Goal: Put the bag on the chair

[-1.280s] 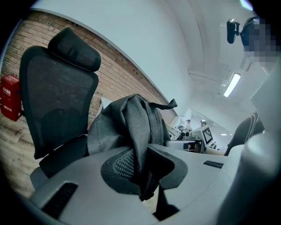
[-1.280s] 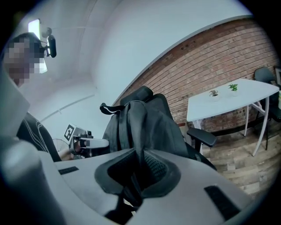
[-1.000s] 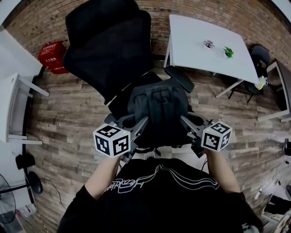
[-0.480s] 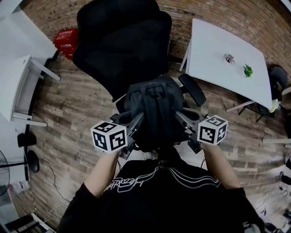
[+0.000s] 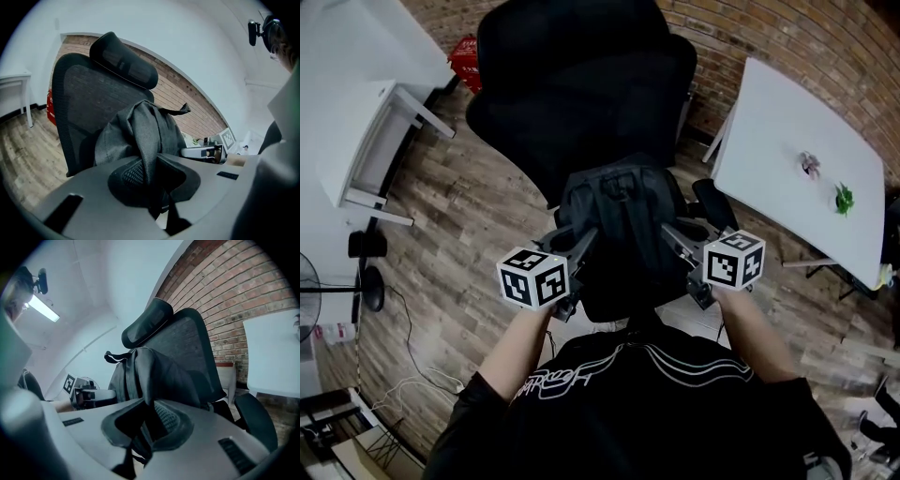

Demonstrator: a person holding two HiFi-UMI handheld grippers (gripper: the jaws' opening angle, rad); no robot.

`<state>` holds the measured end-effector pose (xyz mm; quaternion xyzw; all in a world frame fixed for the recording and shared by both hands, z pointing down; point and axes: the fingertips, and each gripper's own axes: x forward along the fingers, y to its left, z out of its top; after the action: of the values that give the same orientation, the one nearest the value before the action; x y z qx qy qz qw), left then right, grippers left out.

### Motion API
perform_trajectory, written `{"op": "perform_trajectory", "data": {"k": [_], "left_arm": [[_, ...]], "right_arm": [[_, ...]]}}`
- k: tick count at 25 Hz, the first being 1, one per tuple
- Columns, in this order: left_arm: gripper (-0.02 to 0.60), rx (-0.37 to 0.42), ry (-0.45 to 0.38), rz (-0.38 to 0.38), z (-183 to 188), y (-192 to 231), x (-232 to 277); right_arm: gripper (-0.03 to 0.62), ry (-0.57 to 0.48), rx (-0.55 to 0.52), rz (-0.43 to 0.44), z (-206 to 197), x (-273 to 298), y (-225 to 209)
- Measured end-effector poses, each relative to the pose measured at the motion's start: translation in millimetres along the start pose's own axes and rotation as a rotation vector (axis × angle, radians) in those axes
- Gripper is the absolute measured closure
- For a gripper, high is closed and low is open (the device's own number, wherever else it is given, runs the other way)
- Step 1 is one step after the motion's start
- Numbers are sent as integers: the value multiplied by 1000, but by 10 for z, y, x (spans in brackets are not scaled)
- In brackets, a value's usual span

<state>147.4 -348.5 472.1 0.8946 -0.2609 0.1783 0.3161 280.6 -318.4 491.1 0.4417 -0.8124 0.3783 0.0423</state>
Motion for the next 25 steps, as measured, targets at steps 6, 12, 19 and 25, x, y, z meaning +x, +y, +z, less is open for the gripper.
{"op": "perform_trajectory", "data": {"k": [6, 12, 19, 25], "left_arm": [[520, -12, -43, 55, 88, 223, 141], [520, 20, -78, 81, 110, 403, 284], [518, 9, -98, 114, 60, 652, 474], [518, -7, -63, 139, -46, 939, 680]], "right_arm": [[556, 54, -43, 23, 178, 272, -189], [554, 98, -46, 39, 238, 520, -401], [553, 151, -56, 30, 230, 763, -632], [548, 200, -49, -6, 129, 1023, -856]]}}
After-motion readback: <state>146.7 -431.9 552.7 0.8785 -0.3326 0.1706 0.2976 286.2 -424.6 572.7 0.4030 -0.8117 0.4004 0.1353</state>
